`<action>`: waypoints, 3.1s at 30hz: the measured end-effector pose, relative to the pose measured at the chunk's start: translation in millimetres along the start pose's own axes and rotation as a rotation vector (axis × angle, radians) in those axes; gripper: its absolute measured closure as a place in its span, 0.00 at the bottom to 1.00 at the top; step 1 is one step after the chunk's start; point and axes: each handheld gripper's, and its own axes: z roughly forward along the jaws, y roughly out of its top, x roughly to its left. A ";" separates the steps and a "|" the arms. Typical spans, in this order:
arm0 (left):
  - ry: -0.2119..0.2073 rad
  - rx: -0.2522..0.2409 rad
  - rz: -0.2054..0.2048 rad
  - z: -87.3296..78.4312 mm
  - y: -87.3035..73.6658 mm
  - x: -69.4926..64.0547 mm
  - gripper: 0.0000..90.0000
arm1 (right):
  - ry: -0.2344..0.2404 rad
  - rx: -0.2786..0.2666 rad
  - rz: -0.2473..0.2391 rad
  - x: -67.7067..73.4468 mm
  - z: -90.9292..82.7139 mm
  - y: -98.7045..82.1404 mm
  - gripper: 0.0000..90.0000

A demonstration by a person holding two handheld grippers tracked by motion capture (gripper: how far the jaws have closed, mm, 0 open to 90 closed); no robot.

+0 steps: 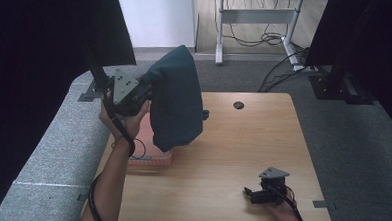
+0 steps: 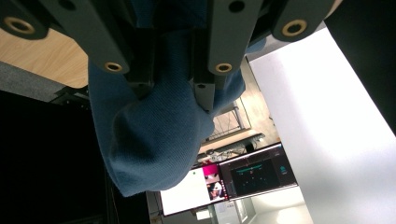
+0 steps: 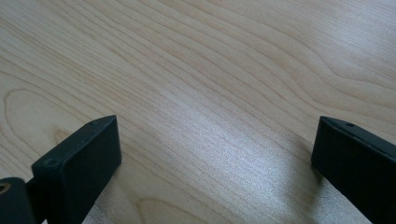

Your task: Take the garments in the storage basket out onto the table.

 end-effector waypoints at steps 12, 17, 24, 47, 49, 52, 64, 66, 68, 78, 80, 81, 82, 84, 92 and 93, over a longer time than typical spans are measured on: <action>-0.040 0.016 0.010 17.2 -0.8 -24.1 0.85 | 0.001 0.000 -0.002 -0.2 -0.5 -0.5 0.01; -0.058 0.009 0.023 19.9 3.3 -40.1 0.85 | 0.001 -0.001 -0.002 -0.2 -0.5 -0.6 0.01; -0.088 0.013 0.023 24.7 5.4 -54.7 0.85 | 0.002 -0.001 -0.004 -0.2 -0.6 -0.7 0.01; -0.169 0.086 0.006 56.4 -17.1 -96.7 0.85 | 0.005 0.000 -0.005 -0.4 -1.5 -1.5 0.01; -0.162 0.101 0.017 60.7 -23.8 -99.3 0.85 | 0.005 -0.001 -0.007 -0.5 -1.4 -1.5 0.01; -0.143 0.130 0.031 66.7 -35.2 -98.0 0.85 | 0.004 -0.001 -0.006 -0.5 -1.4 -1.5 0.01; -0.056 0.157 0.005 70.0 -58.8 -69.2 0.85 | 0.004 -0.002 -0.005 -0.4 -1.4 -1.5 0.01; -0.043 0.158 0.002 70.5 -62.8 -65.4 0.85 | 0.004 -0.002 -0.005 -0.4 -1.4 -1.5 0.01; -0.030 0.163 0.003 71.2 -65.8 -62.0 0.85 | 0.003 -0.002 -0.004 -0.5 -1.4 -1.5 0.01; 0.025 0.196 0.101 79.2 -79.0 -68.6 0.85 | -0.001 -0.003 -0.001 -0.6 -1.3 -1.5 0.01; 0.023 0.208 0.127 81.4 -81.4 -72.2 0.85 | 0.000 -0.003 -0.001 -0.6 -1.3 -1.5 0.01; 0.020 0.216 0.141 83.2 -83.2 -75.2 0.85 | -0.001 -0.004 -0.001 -0.6 -1.2 -1.5 0.01; 0.020 0.220 0.153 84.1 -84.4 -77.0 0.85 | -0.001 -0.003 -0.001 -0.6 -1.3 -1.5 0.01; 0.016 0.228 0.179 86.0 -87.1 -81.5 0.85 | -0.001 -0.003 -0.001 -0.6 -1.3 -1.5 0.01; -0.021 0.260 0.261 91.6 -98.6 -104.2 0.85 | 0.000 -0.004 -0.001 -0.6 -1.2 -1.5 0.01; -0.028 0.267 0.271 92.8 -100.8 -107.3 0.85 | -0.001 -0.004 -0.001 -0.6 -1.2 -1.6 0.01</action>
